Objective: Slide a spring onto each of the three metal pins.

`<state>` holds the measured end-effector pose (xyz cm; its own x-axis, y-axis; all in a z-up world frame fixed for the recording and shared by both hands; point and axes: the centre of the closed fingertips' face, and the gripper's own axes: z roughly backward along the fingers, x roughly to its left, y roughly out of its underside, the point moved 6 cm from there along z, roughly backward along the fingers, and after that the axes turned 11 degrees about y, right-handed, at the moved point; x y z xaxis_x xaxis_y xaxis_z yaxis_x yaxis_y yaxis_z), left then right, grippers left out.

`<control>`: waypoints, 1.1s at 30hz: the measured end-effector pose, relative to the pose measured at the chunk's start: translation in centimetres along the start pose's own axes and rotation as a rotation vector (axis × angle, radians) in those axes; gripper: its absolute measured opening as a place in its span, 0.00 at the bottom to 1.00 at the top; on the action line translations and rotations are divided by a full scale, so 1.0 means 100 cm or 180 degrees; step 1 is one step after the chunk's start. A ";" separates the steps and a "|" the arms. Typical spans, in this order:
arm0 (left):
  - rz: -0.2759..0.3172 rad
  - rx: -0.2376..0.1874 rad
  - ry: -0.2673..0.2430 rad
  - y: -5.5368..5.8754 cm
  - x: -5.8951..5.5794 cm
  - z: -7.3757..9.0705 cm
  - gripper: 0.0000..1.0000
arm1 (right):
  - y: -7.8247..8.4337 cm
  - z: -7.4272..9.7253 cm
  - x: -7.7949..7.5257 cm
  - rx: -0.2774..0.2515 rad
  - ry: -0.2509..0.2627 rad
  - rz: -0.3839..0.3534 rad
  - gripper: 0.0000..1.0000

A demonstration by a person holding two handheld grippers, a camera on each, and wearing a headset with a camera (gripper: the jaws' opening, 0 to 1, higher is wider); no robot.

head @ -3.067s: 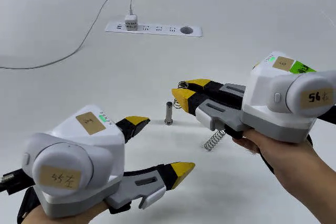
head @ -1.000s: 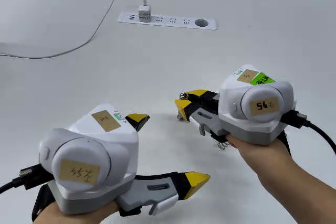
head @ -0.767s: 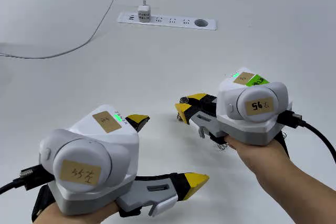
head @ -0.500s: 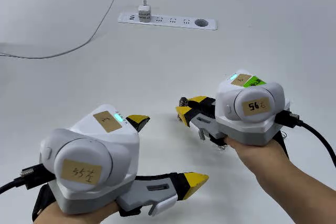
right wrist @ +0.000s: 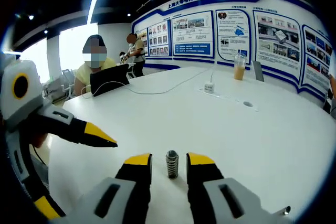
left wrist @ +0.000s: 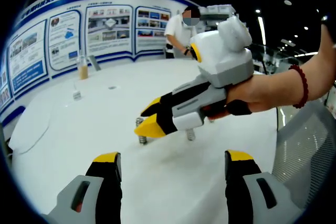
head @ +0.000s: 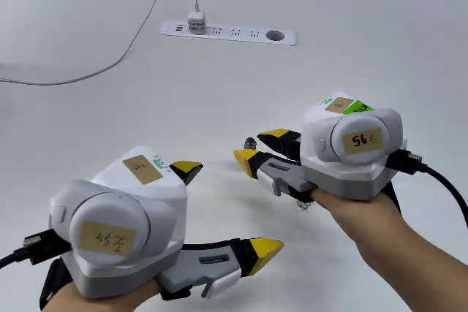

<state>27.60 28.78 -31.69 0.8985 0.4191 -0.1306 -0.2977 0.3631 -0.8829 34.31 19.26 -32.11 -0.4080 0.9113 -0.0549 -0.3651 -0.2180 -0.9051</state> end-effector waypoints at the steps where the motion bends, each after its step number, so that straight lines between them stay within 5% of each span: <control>1: 0.0003 -0.0009 -0.0004 -0.001 0.000 0.000 0.82 | -0.001 0.002 -0.001 0.0010 0.0007 -0.0015 0.29; 17: -0.0050 -0.0076 -0.0075 -0.013 -0.003 -0.001 0.76 | -0.013 0.040 -0.022 -0.0017 0.0200 -0.0109 0.38; 33: -0.0181 0.0058 -0.0002 -0.015 -0.014 -0.017 0.67 | -0.006 0.075 -0.045 0.0010 0.0378 -0.0259 0.46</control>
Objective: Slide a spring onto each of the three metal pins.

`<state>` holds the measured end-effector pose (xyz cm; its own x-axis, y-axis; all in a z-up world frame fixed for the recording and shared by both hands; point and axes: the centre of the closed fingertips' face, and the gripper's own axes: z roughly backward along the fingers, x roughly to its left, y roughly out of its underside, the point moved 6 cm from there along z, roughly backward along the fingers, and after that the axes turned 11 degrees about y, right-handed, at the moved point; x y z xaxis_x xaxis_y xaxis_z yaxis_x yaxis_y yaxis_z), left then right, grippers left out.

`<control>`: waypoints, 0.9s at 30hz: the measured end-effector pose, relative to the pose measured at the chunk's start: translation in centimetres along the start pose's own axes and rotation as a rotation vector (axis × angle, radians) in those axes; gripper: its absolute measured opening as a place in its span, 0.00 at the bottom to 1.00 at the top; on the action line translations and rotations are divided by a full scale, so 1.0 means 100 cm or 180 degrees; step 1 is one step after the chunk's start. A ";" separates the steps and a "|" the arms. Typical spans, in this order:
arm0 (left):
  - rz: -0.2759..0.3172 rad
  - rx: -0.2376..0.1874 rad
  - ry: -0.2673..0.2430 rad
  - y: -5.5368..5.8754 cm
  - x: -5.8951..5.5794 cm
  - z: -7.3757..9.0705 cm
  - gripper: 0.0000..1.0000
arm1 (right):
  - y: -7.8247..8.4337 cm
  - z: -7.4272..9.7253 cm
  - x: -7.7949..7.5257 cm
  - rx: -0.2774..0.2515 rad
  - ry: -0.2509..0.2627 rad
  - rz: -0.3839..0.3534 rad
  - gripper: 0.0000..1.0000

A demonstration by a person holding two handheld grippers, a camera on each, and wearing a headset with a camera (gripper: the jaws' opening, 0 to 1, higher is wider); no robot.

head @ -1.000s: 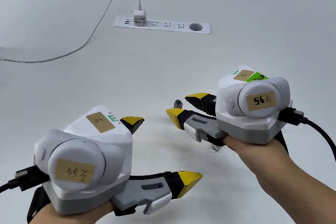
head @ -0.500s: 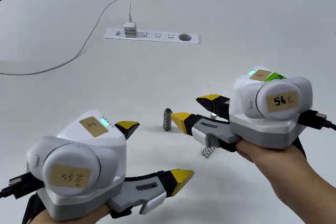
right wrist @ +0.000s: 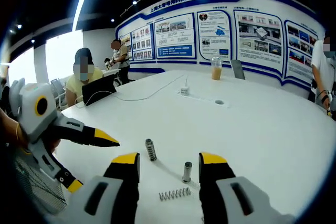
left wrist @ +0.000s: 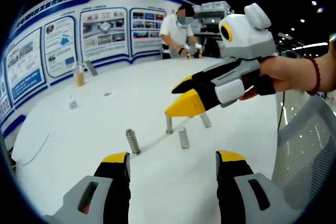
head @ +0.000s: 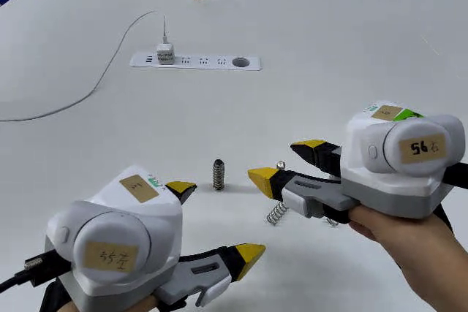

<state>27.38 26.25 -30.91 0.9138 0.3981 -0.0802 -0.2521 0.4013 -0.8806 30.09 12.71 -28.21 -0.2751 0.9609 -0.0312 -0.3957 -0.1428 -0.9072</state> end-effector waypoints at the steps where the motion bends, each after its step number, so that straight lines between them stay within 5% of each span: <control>1: 0.0001 0.0000 0.0001 0.000 0.000 -0.001 0.67 | 0.000 0.001 -0.001 -0.0002 0.0005 -0.0004 0.47; 14: -0.0028 0.0049 0.0050 -0.004 -0.002 -0.023 0.57 | 0.004 0.023 -0.022 -0.0083 0.0140 -0.0041 0.47; 27: 0.0108 0.0029 0.0020 -0.004 -0.001 -0.038 0.47 | 0.014 0.040 -0.031 -0.0090 0.0042 0.0003 0.52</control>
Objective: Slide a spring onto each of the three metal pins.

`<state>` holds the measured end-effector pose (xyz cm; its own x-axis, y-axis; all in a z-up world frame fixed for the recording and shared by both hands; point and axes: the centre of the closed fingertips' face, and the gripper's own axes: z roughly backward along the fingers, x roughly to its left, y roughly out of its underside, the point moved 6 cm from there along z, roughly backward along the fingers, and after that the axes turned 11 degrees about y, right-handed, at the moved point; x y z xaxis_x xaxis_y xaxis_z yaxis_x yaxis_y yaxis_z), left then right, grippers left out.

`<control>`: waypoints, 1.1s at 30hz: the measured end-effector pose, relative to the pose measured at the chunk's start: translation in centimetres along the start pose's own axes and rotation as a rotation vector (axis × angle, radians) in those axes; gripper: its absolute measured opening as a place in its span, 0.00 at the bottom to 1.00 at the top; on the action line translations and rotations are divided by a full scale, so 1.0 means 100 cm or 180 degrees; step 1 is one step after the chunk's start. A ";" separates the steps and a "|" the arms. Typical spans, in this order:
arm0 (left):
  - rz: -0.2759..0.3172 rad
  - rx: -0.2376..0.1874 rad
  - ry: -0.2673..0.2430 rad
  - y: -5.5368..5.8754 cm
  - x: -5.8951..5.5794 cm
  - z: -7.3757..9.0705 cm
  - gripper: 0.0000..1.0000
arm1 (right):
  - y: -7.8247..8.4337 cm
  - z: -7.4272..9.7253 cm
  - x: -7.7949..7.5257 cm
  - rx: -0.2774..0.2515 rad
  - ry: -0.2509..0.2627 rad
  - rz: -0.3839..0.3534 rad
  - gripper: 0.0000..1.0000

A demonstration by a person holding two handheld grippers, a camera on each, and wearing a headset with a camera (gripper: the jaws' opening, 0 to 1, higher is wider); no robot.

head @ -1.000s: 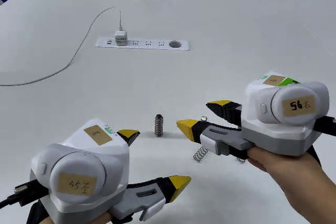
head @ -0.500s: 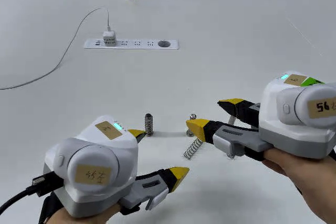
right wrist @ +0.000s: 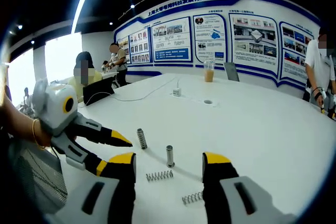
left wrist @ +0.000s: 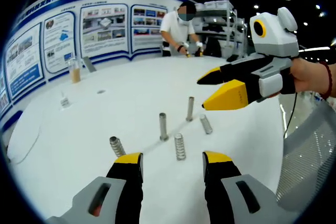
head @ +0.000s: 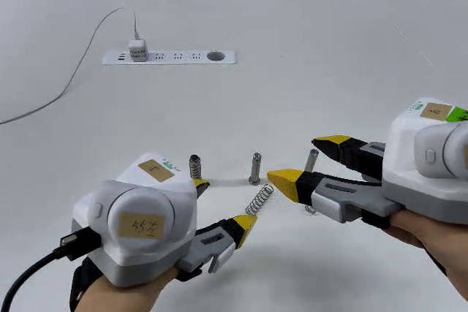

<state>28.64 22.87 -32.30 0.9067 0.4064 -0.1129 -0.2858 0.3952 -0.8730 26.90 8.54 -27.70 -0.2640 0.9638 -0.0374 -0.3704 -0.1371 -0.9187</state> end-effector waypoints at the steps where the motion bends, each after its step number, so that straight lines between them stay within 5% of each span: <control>1: 0.0002 0.0002 0.0008 0.000 0.000 -0.002 0.46 | 0.002 0.001 -0.001 0.0012 -0.0008 0.0018 0.53; 15: -0.0016 0.0096 0.0052 -0.001 -0.001 -0.025 0.39 | 0.027 0.015 -0.011 0.0166 -0.0131 0.0113 0.62; 33: -0.0021 0.0400 0.0155 0.016 0.004 -0.050 0.26 | 0.044 0.024 -0.018 0.0279 -0.0153 0.0103 0.62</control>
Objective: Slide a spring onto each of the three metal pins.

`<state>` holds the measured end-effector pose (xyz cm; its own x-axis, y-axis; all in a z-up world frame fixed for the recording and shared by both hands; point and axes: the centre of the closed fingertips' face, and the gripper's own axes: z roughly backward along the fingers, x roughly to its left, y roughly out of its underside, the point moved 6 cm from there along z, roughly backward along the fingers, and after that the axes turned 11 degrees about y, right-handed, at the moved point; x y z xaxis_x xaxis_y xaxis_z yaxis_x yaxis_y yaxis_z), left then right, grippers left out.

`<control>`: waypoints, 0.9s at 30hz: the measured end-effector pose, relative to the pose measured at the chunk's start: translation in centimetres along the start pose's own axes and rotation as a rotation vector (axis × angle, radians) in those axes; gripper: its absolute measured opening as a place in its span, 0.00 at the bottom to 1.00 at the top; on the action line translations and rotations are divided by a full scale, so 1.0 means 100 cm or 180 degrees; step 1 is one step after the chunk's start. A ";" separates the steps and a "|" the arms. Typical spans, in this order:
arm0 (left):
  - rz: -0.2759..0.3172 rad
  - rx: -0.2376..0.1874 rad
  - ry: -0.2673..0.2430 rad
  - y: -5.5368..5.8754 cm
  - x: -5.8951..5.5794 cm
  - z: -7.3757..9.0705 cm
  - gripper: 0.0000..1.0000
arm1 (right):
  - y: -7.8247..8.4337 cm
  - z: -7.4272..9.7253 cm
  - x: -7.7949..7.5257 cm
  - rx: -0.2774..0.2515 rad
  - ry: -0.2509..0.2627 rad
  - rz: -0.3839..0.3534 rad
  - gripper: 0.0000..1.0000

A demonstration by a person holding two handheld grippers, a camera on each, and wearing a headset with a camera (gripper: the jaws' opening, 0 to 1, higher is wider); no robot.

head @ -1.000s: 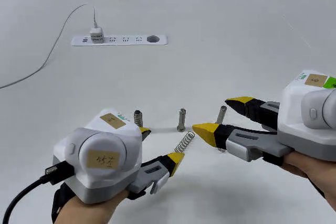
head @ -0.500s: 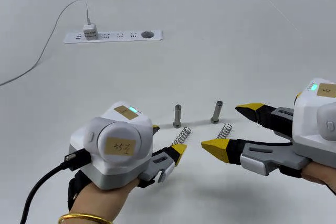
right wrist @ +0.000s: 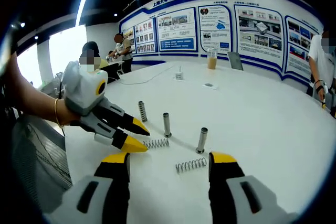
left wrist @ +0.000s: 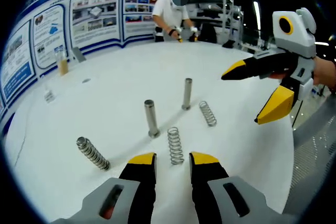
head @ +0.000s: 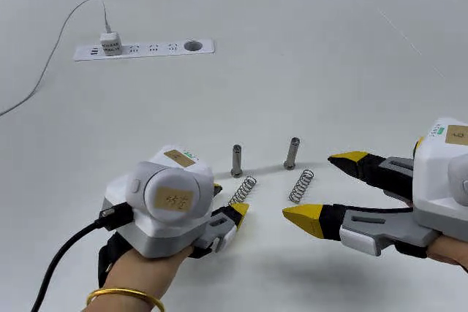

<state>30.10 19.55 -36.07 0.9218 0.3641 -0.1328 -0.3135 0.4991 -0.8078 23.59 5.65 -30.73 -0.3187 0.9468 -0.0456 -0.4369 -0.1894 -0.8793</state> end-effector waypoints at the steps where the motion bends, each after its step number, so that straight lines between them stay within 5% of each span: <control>1: 0.0000 0.0002 0.0007 0.000 0.000 -0.001 0.25 | 0.001 0.000 0.000 0.0007 0.0006 0.0008 0.61; 27: -0.0160 0.0115 0.0066 -0.001 -0.001 -0.009 0.10 | 0.002 0.000 -0.007 -0.0008 0.0105 -0.0192 0.59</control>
<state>30.23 18.74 -36.48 0.9410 0.3217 -0.1047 -0.2743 0.5446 -0.7925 23.71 4.96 -30.82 -0.2640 0.9645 -0.0080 -0.4523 -0.1311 -0.8822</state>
